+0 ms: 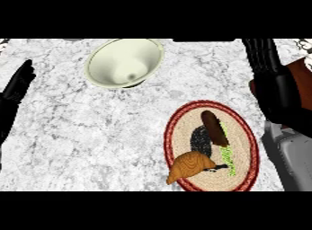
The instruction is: Pick the croissant from the placemat and place it in the bowl
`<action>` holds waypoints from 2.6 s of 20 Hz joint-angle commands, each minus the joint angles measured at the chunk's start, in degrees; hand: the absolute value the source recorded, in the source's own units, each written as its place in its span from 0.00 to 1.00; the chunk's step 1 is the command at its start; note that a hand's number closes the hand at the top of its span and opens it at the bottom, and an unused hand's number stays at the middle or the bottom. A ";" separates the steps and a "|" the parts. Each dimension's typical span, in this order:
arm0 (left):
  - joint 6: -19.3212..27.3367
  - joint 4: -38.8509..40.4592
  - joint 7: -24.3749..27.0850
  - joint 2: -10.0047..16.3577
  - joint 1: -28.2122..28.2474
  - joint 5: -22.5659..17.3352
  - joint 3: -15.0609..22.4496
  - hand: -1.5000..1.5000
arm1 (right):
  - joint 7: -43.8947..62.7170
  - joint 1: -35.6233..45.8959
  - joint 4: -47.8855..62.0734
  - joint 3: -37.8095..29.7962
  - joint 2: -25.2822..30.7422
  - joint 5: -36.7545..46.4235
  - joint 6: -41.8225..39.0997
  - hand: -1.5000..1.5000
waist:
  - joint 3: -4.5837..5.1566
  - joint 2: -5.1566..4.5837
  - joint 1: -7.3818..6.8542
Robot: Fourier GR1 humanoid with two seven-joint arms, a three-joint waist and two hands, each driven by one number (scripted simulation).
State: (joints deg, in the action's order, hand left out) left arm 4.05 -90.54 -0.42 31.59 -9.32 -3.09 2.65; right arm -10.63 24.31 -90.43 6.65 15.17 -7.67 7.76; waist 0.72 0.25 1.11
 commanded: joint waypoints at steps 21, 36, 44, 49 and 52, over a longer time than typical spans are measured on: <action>4.80 3.19 -3.76 -9.42 2.75 -4.56 -2.75 0.50 | -57.99 6.09 5.60 19.72 27.65 25.27 -28.27 0.00 | -0.75 -0.51 -2.20; 6.97 2.68 -6.71 -10.76 0.91 -2.16 -3.36 0.50 | -37.66 14.06 -17.32 26.46 36.68 33.14 -30.00 0.00 | -0.67 0.13 -0.66; 6.01 1.71 -6.08 -12.50 1.66 -1.67 -2.61 0.50 | -24.71 19.36 -18.05 37.29 26.14 46.64 -36.77 0.00 | -0.66 -0.19 -1.65; 4.75 3.82 -7.78 -9.62 -2.48 -2.20 -5.65 0.50 | -22.43 19.41 -15.60 45.96 23.78 58.02 -36.74 0.00 | -0.68 -0.30 -1.47; 4.18 5.53 -5.74 -10.56 -1.57 -1.88 -5.70 0.50 | -21.79 19.83 -16.80 44.67 25.32 59.61 -41.24 0.00 | -0.67 -0.23 -1.05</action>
State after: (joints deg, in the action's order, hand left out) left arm 8.72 -87.48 -7.03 20.91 -9.04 -5.18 -2.09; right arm -33.23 43.45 -107.13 49.07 40.85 46.92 -29.17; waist 0.04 0.04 -0.32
